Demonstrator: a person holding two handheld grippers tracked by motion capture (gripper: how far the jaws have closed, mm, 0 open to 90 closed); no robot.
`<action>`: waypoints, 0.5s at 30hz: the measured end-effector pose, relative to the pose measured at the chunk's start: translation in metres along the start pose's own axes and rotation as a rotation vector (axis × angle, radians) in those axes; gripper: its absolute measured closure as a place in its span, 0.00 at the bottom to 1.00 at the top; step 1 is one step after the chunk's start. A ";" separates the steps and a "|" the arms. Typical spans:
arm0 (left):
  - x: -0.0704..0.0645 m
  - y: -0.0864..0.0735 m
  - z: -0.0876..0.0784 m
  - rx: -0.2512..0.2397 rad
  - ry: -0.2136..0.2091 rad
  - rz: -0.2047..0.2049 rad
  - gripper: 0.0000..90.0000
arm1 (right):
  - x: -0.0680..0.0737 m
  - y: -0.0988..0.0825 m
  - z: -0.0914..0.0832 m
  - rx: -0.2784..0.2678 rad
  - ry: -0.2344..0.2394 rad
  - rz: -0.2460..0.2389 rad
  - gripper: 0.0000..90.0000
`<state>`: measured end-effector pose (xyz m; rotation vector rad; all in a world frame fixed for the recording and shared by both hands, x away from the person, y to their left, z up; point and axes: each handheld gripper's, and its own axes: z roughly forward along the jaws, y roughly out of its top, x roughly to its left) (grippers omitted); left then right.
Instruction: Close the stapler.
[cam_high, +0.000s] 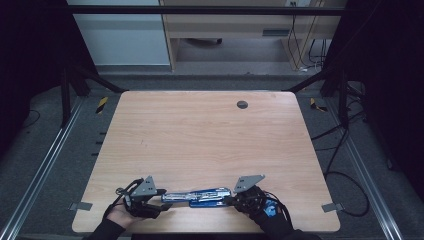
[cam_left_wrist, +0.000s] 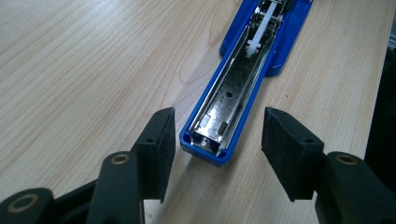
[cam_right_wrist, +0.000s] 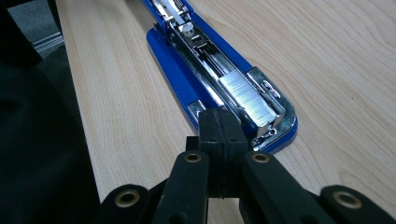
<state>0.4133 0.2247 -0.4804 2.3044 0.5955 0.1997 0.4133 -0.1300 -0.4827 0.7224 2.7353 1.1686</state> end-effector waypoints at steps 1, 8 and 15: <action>0.001 0.000 0.000 0.002 0.001 -0.002 0.52 | 0.000 0.000 0.001 0.001 -0.002 -0.002 1.00; 0.003 0.002 0.001 0.005 -0.012 -0.002 0.57 | 0.000 0.000 0.002 0.000 -0.007 0.000 1.00; 0.003 0.003 0.002 0.006 -0.021 -0.001 0.59 | 0.000 0.000 0.003 -0.004 -0.005 0.003 1.00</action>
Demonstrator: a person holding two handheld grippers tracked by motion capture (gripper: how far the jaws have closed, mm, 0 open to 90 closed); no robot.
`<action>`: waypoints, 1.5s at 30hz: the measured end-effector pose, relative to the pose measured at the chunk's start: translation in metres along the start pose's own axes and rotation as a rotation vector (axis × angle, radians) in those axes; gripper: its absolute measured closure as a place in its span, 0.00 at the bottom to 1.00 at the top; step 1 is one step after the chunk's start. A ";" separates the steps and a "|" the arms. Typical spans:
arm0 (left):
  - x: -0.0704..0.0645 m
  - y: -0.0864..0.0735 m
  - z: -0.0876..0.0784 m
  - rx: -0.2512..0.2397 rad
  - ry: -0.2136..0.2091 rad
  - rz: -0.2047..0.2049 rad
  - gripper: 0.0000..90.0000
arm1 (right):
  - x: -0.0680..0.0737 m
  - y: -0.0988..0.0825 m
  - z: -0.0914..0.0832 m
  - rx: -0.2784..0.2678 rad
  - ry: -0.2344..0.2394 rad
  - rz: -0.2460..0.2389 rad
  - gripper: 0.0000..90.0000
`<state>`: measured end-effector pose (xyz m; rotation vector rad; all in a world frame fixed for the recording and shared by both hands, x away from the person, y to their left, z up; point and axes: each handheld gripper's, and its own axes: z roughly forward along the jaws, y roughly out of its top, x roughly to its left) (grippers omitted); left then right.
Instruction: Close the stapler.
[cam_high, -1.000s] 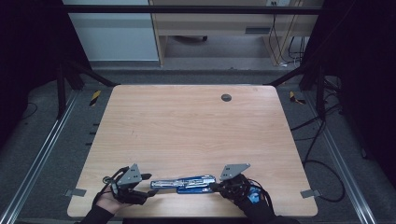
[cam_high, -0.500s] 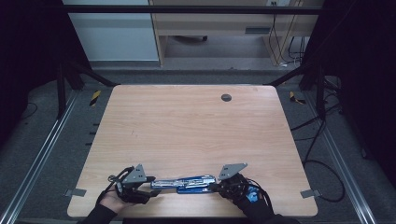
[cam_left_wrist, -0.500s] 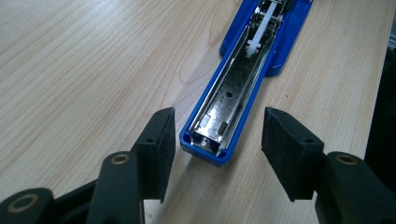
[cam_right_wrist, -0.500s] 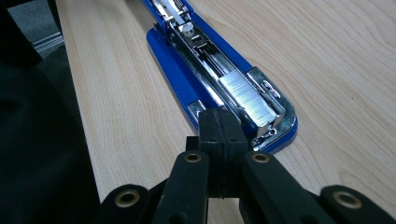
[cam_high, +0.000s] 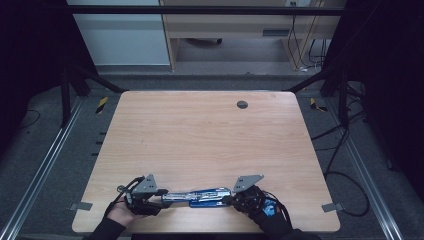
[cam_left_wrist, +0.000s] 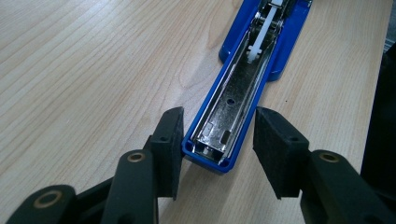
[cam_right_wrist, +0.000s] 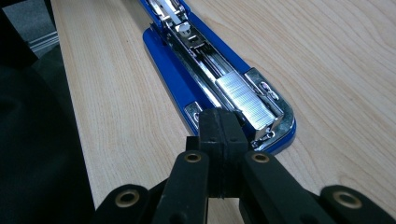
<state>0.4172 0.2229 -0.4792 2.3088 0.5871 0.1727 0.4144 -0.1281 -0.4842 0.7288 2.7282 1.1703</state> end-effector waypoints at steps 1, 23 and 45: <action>0.000 0.000 0.000 0.006 0.001 0.009 0.59 | 0.000 0.000 0.000 0.000 0.000 0.001 1.00; 0.002 0.007 -0.011 -0.032 -0.011 0.014 0.62 | -0.001 0.000 0.001 -0.001 0.003 -0.002 1.00; 0.000 0.012 -0.016 -0.070 -0.004 0.012 0.63 | -0.002 0.000 0.000 0.000 0.002 0.000 1.00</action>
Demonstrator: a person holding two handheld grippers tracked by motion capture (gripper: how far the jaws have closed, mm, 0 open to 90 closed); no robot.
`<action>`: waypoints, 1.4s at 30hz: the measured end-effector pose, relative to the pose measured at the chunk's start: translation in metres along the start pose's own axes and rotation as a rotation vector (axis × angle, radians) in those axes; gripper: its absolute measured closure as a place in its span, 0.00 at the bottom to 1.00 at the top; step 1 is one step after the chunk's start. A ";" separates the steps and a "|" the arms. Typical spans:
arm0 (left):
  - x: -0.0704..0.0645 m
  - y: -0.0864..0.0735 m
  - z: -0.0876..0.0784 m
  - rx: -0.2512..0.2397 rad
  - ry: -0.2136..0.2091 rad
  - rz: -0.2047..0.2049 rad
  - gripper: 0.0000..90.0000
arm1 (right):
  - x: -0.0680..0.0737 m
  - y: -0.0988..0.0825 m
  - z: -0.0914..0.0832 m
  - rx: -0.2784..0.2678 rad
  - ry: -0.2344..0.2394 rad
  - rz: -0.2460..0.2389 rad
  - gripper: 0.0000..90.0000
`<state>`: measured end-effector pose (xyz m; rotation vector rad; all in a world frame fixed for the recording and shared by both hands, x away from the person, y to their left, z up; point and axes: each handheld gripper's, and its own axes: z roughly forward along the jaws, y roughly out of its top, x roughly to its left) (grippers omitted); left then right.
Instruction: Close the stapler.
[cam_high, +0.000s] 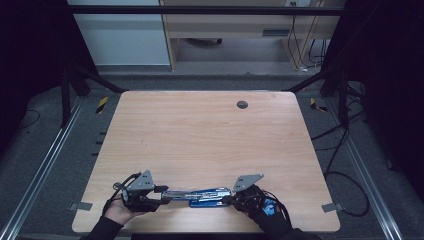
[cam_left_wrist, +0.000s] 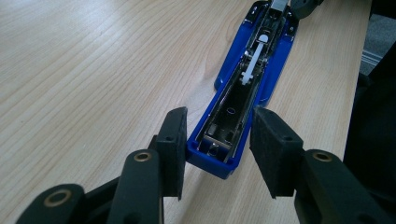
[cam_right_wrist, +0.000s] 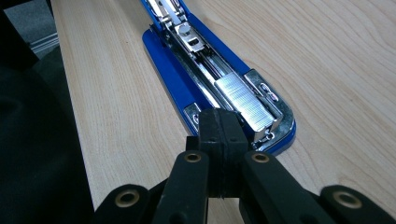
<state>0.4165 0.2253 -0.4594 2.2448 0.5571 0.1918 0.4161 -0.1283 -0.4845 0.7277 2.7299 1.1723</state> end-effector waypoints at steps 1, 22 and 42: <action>0.000 0.000 0.000 0.000 0.002 0.004 0.63 | 0.000 0.000 0.000 0.000 0.000 0.000 1.00; -0.001 0.012 -0.005 0.013 -0.010 0.024 0.64 | -0.001 0.000 0.000 -0.001 0.002 0.006 1.00; -0.002 0.017 -0.005 0.035 -0.006 0.046 0.65 | 0.002 0.008 -0.005 -0.059 -0.005 -0.014 1.00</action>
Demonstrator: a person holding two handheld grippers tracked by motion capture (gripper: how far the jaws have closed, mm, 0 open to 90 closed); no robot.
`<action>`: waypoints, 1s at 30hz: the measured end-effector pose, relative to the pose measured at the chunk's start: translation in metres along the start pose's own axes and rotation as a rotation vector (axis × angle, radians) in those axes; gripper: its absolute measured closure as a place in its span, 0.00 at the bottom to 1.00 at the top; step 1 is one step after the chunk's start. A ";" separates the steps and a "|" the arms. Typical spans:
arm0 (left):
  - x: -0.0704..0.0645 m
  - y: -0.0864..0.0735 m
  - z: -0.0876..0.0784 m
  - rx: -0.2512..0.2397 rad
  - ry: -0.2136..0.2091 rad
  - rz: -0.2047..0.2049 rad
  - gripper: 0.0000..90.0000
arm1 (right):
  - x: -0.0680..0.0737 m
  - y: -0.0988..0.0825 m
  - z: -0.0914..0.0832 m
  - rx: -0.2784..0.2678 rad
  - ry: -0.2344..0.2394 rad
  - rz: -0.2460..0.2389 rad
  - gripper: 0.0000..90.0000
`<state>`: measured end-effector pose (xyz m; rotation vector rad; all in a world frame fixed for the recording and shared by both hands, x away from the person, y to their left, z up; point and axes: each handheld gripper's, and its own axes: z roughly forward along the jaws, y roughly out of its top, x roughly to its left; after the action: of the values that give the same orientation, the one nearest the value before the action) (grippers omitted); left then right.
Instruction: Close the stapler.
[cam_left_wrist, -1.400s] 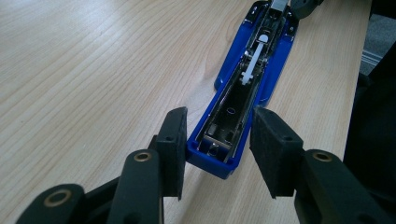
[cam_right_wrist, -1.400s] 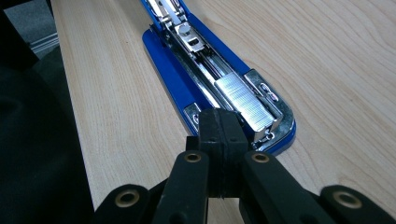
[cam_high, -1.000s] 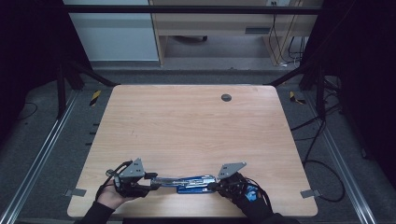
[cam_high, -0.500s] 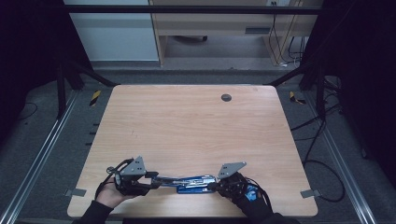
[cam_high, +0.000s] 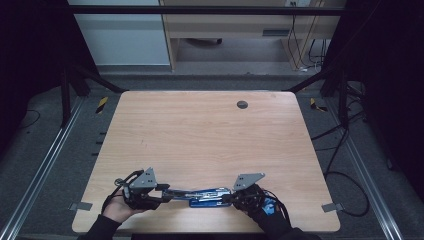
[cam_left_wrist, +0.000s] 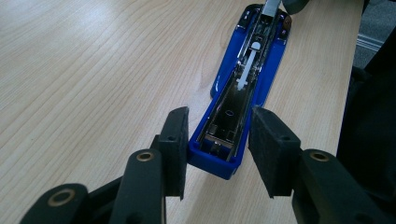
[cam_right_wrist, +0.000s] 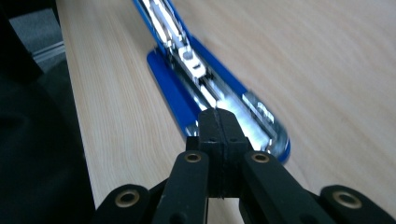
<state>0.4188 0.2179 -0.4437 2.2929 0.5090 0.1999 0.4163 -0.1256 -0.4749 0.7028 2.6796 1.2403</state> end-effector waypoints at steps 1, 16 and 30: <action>0.000 0.000 0.000 0.000 0.000 0.001 0.65 | 0.001 0.003 0.000 -0.015 -0.003 -0.002 1.00; 0.000 -0.001 0.000 -0.003 0.000 0.002 0.65 | 0.028 0.055 0.036 -0.151 0.032 -0.030 1.00; 0.000 -0.001 0.000 -0.004 0.000 0.002 0.65 | 0.036 0.066 0.065 -0.152 0.046 -0.006 1.00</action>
<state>0.4188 0.2183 -0.4444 2.2894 0.5060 0.2017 0.4268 -0.0273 -0.4653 0.6519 2.5848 1.4572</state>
